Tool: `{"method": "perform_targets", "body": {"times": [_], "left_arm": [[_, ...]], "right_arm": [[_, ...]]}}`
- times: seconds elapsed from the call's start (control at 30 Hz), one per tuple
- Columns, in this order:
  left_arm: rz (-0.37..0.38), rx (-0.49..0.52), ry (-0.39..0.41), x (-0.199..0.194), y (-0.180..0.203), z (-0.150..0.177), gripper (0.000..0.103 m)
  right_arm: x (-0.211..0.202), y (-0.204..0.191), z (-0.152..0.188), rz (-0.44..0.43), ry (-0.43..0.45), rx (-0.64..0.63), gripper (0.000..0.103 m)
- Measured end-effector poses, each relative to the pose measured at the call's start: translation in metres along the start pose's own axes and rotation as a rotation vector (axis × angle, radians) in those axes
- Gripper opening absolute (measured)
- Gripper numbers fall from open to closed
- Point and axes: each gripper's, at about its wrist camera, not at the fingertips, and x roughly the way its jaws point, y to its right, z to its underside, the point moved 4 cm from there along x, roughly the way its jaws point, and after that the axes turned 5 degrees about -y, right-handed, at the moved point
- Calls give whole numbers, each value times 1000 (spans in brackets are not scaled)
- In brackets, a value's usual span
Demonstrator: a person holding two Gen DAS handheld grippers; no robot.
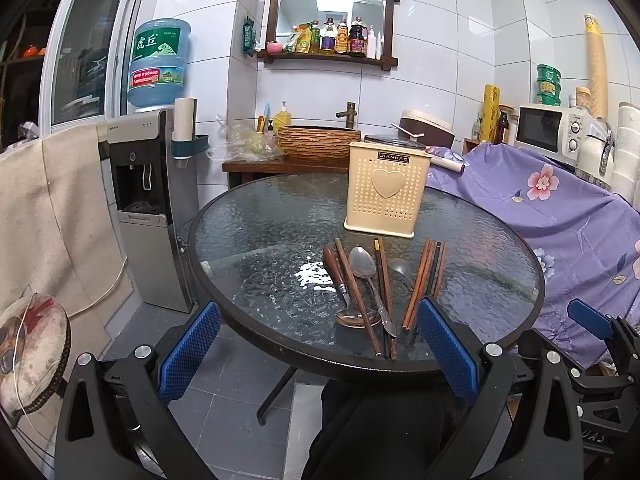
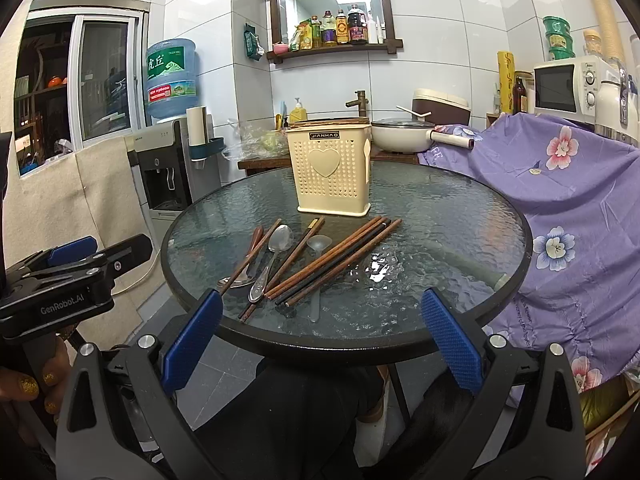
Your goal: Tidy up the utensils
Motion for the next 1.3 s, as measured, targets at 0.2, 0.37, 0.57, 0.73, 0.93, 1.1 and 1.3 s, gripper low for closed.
{"method": "perform_targets", "body": {"times": [0.2,0.37,0.57,0.73,0.93,1.1,1.3], "left_arm": [[0,4,1,1,2,1,97],[-1,1,-2,2,2,-1,97],[-1,3,-1,1,2,-1,97],[-1,2,-2,1,2,-2,97],[-1,3,-1,0,3,-3,97],[-1,2,0,0,2,-3,97],[-1,2,-2,0,2,-3,97]], "right_arm": [[0,0,0,0,-1,0,98],[0,0,0,0,-1,0,98],[0,0,0,0,0,0,98],[1,-1,2,1,1,-1,98],[1,-1,1,1,2,0,98],[1,-1,1,1,2,0,98],[2,-1,1,1,1,0,98]]}}
